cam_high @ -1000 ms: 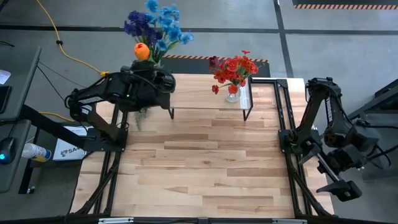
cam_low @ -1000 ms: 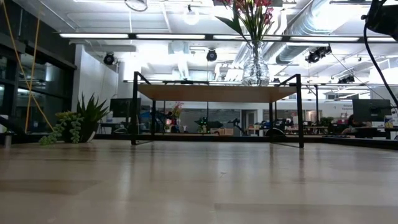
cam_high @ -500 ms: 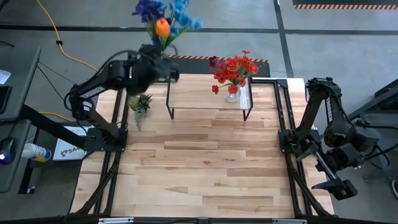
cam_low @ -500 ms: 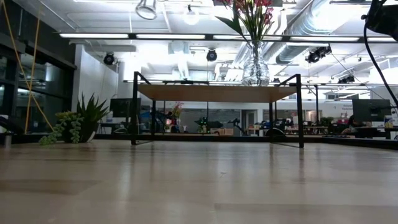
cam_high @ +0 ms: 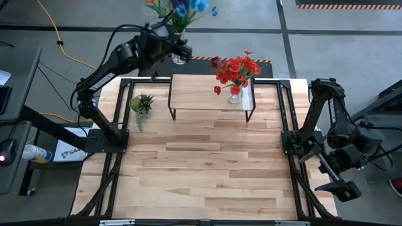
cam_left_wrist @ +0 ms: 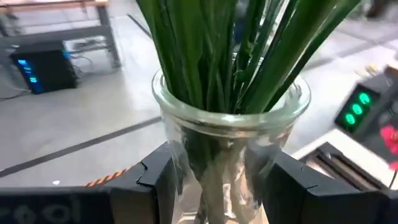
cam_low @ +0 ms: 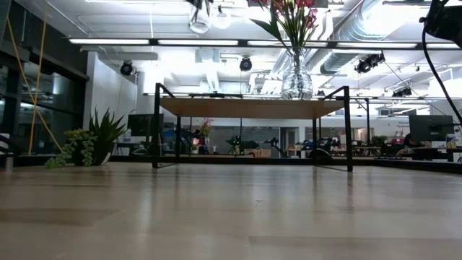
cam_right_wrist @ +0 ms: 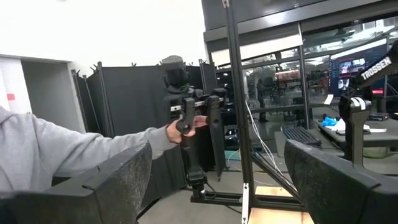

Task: Pick and place flowers into a vace then onto a shelf
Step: Put the transparent crystal vase with flowers on the shelf

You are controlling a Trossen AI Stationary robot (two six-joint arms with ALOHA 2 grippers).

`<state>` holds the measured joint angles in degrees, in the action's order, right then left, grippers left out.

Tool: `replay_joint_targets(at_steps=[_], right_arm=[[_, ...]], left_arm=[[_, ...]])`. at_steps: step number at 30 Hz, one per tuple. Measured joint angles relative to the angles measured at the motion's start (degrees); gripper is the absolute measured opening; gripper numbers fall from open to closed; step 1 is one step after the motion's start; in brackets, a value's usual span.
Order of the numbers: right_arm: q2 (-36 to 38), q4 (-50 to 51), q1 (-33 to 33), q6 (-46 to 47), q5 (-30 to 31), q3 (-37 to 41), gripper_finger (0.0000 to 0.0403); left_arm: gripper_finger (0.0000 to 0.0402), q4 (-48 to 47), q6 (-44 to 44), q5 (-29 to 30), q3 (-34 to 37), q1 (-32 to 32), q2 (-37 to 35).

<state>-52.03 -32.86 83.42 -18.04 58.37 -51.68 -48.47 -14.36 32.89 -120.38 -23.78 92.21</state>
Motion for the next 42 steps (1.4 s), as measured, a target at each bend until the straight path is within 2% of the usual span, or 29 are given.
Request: replay_joint_targets(at_steps=[8,14,19,23,26,36,42], right_arm=[[0.00,0.00,-0.02,0.00,1.29,0.00,0.0351],[0.00,-0.04,-0.02,0.09,1.29,0.00,0.0351],[-0.02,-0.44,-0.02,0.00,1.29,0.00,0.0351],[-0.02,-0.85,-0.02,-0.32,1.31,0.00,0.0351],[-0.02,-0.92,-0.03,-0.44,1.58,0.00,0.0351],[-0.02,-2.07,-0.28,-0.44,1.33,0.00,0.0351],[-0.02,-2.21,-0.27,-0.15,1.36,0.00,0.0351]], left_arm=[[0.0209,6.75,5.05,-12.39,0.11,-5.03,3.89],[0.0209,7.72,6.84,-14.89,0.07,-8.65,6.36],[0.0209,8.47,7.79,-20.18,0.07,-11.47,7.41],[0.0209,10.37,9.49,-20.76,0.07,-12.42,8.30],[0.0209,12.27,10.13,-23.55,0.07,-13.41,8.41],[0.0209,20.27,10.15,-28.18,9.66,-14.92,8.35],[0.0209,21.70,10.48,-30.76,14.10,-14.86,8.41]])
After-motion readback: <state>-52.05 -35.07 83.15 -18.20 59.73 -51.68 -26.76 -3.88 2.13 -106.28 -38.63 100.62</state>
